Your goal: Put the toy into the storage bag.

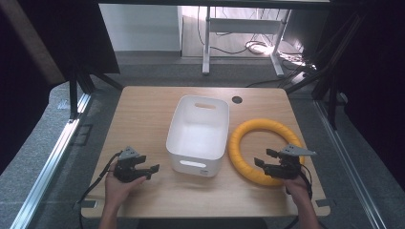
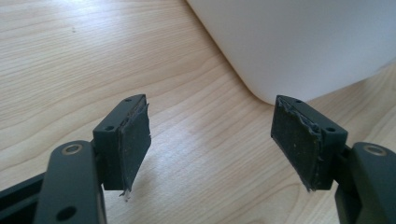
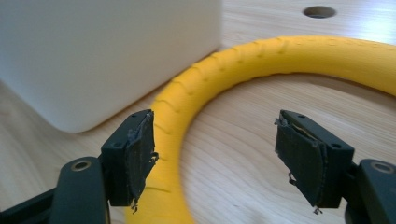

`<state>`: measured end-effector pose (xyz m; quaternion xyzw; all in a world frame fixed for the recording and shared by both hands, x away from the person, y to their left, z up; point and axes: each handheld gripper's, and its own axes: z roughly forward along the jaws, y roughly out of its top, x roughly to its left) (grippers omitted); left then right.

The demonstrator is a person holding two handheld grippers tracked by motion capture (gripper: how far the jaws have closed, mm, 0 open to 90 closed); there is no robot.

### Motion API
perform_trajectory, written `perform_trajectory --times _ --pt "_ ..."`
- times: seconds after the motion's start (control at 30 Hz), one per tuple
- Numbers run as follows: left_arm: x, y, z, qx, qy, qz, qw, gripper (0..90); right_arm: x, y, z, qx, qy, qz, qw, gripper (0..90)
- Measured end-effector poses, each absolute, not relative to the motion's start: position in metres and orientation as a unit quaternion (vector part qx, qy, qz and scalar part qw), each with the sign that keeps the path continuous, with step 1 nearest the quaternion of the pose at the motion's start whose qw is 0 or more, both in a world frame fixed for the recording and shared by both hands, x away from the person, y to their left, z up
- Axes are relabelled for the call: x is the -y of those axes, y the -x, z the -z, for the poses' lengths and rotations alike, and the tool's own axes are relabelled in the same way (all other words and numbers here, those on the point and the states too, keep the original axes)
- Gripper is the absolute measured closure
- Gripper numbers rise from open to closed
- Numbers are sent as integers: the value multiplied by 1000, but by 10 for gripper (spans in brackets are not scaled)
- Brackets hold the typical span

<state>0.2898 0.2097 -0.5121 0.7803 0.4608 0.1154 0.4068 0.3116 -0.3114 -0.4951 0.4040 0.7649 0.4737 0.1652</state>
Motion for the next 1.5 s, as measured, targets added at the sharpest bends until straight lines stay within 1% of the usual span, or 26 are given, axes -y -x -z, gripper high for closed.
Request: perform_trajectory --times 0.17,0.3,0.43,0.57,0.73,0.87,1.03,1.07,1.27,1.5 --pt "-210 -291 511 -469 -779 -115 400 279 321 -314 495 -768 -414 -461 162 263" --pt "-210 -290 511 -474 -777 -109 400 278 321 -311 495 -780 -411 -443 164 264" --pt "-207 -287 503 -465 -777 -96 413 262 304 -304 483 -809 -384 -410 172 262" --pt "-204 -288 504 -454 -783 -88 417 262 288 -301 477 -842 -352 -379 156 258" --pt "-203 -291 510 -452 -793 -93 397 262 277 -316 471 -879 -323 -321 138 283" --pt "-204 -290 510 -453 -792 -96 398 261 268 -329 465 -908 -297 -277 100 296" --pt "-203 -288 508 -452 -790 -96 403 256 259 -337 469 -930 -283 -226 69 304" --pt "-203 -288 509 -454 -790 -96 400 252 254 -338 473 -939 -275 -198 61 305" --pt "-200 -290 512 -456 -793 -93 393 244 244 -337 488 -954 -256 -149 47 320" --pt "-199 -290 513 -459 -793 -94 391 244 236 -338 498 -963 -241 -116 44 380"
